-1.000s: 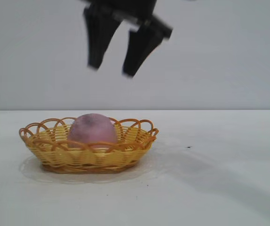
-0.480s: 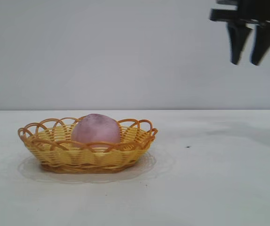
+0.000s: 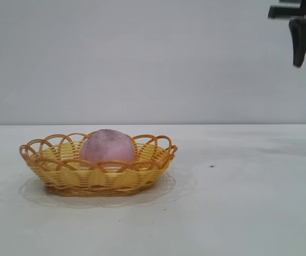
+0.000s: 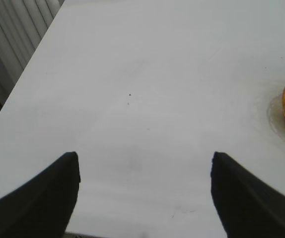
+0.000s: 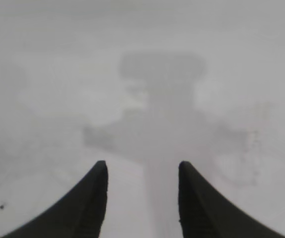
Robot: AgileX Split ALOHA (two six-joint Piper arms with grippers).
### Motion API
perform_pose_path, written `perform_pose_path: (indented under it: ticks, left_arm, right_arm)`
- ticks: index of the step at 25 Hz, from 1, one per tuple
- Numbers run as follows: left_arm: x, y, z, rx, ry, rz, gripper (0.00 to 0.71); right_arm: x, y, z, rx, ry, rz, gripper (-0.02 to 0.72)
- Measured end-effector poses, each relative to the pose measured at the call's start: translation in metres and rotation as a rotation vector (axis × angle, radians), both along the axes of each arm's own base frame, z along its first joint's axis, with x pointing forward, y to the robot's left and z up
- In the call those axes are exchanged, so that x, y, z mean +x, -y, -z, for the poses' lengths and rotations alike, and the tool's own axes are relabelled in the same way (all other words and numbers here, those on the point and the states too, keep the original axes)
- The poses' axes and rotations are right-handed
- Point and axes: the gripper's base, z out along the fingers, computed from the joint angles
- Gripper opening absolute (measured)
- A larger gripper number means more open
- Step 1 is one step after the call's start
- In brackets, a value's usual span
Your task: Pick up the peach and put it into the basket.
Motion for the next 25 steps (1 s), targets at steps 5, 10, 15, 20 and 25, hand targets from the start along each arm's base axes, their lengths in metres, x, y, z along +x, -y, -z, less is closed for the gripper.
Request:
perform_pose_path:
  ticks: [5, 10, 15, 20, 25]
  left_arm:
    - [0.0, 0.0, 0.0, 0.0, 0.0, 0.0, 0.485]
    - [0.0, 0.0, 0.0, 0.0, 0.0, 0.0, 0.485]
    - [0.0, 0.0, 0.0, 0.0, 0.0, 0.0, 0.485]
    - [0.0, 0.0, 0.0, 0.0, 0.0, 0.0, 0.485]
    - [0.0, 0.0, 0.0, 0.0, 0.0, 0.0, 0.485]
  right_arm:
    - [-0.089, 0.009, -0.028, -0.001, 0.116, 0.006, 0.322]
    - [-0.21, 0.021, -0.009, -0.017, 0.161, 0.005, 0.322]
    - [-0.29, 0.031, -0.01, -0.04, 0.243, 0.003, 0.322]
    - [-0.355, 0.036, -0.002, -0.018, 0.428, 0.017, 0.322]
    - [-0.401, 0.041, 0.011, 0.0, 0.661, 0.018, 0.322]
